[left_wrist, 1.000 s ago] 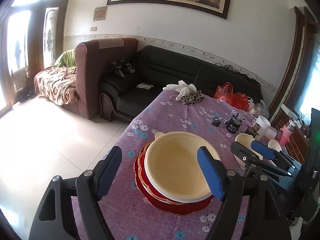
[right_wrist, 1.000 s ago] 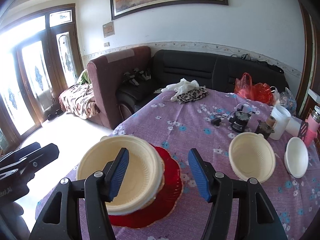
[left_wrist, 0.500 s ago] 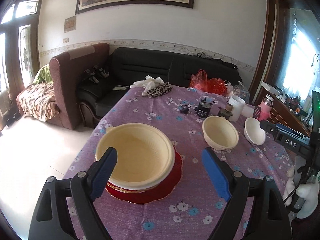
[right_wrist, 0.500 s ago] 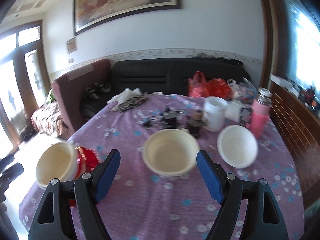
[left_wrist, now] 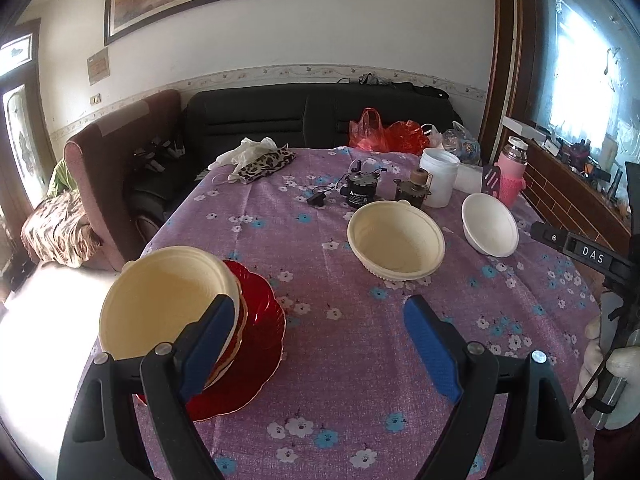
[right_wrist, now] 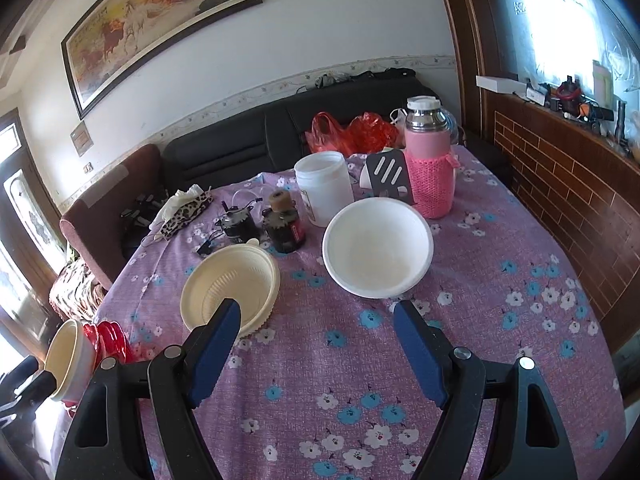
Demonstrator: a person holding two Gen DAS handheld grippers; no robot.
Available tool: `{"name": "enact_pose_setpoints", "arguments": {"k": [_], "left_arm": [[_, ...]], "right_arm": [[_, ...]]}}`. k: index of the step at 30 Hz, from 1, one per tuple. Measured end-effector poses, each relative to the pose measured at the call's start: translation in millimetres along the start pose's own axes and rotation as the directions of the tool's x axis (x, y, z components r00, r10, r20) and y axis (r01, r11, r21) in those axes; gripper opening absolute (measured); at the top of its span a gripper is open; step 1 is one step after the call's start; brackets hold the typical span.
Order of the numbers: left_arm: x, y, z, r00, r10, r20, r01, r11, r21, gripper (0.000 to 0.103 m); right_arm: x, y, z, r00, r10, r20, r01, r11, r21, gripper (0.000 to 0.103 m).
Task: Organize plates and bowls
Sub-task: 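Open the right tool and move both tools to the second beige ribbed bowl, then grasp the beige ribbed bowl rim with the right tool and lift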
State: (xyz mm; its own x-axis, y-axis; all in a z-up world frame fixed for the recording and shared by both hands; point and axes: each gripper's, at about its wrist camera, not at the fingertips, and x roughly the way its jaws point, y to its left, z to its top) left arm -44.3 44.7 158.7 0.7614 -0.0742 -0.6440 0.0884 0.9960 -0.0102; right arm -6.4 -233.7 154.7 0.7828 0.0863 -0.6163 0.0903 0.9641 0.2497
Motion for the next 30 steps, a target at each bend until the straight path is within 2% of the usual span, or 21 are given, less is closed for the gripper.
{"name": "enact_pose_setpoints", "arguments": {"k": [9,20,26,30], "left_arm": [[33.0,-20.3,7.9,0.999,0.037,-0.031,-0.036,0.999,0.028,0.086],[98.8,-30.6,23.0,0.993,0.068,-0.097,-0.065,0.997,0.040,0.086],[140.3,-33.4,38.1,0.989,0.071,-0.133,-0.072,0.997,0.002,0.086],[165.7,-29.1,46.1,0.986,0.050,-0.156,-0.061,0.996,-0.065,0.086]], "right_arm": [[34.2,10.8,-2.0,0.998,0.040,-0.044,-0.041,0.999,-0.003,0.082],[107.8,18.4,-2.1,0.991,0.077,-0.114,-0.067,0.994,0.085,0.083],[143.3,28.0,-0.4,0.988,0.093,-0.122,-0.079,0.991,0.111,0.083],[159.9,36.6,-5.2,0.990,0.074,-0.119,-0.064,0.995,0.081,0.083]]}}
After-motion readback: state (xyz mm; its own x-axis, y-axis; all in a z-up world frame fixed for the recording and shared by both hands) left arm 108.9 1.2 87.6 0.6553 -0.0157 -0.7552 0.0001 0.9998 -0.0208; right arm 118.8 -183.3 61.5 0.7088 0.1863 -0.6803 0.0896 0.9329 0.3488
